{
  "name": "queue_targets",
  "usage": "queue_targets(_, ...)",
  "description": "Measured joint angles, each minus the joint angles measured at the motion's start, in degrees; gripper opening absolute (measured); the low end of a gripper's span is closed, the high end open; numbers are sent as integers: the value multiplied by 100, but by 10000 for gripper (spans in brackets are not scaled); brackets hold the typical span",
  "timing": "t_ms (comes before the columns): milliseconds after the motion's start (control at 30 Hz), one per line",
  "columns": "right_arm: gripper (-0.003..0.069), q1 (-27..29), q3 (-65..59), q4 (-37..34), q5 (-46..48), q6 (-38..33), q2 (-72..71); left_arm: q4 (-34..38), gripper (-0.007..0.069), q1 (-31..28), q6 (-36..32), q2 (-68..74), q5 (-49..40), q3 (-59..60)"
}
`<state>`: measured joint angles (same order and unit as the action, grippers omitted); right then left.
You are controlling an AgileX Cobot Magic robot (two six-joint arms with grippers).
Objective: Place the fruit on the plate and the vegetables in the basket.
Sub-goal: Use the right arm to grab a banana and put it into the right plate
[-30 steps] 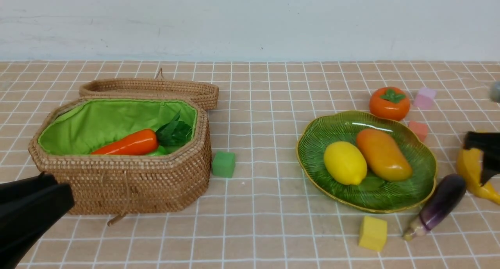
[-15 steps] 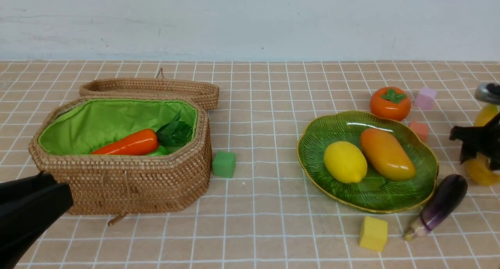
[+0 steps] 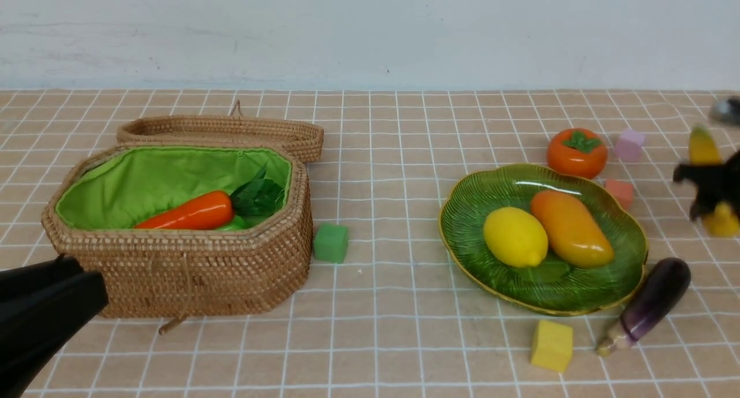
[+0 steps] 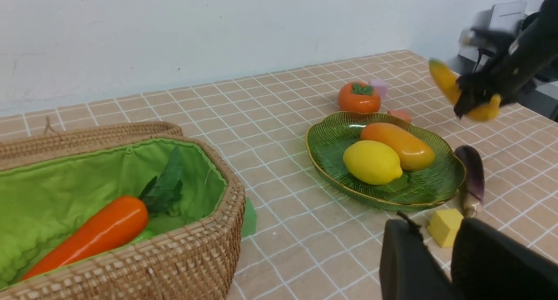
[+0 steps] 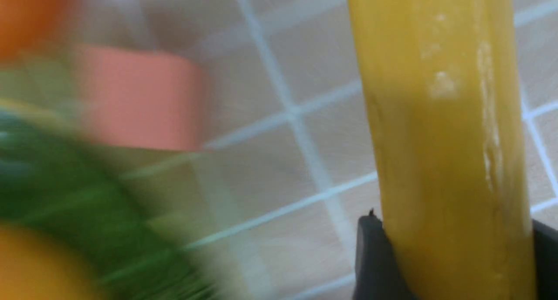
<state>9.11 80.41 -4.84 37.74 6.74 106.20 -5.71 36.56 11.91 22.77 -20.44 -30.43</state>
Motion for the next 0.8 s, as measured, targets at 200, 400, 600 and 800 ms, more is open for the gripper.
queue_targets(200, 364, -685, 47, -982, 397, -674, -284, -2, 165, 0, 0, 0, 0, 0)
queue_targets(400, 364, -878, 30, -988, 465, -738, 178, -20, 165, 0, 0, 0, 0, 0)
queue_targets(600, 423, -903, 30, -890, 336, -745, 278, -20, 165, 0, 0, 0, 0, 0)
queue_targets(800, 530, -1109, 30, -823, 370, -763, 357, -37, 165, 0, 0, 0, 0, 0)
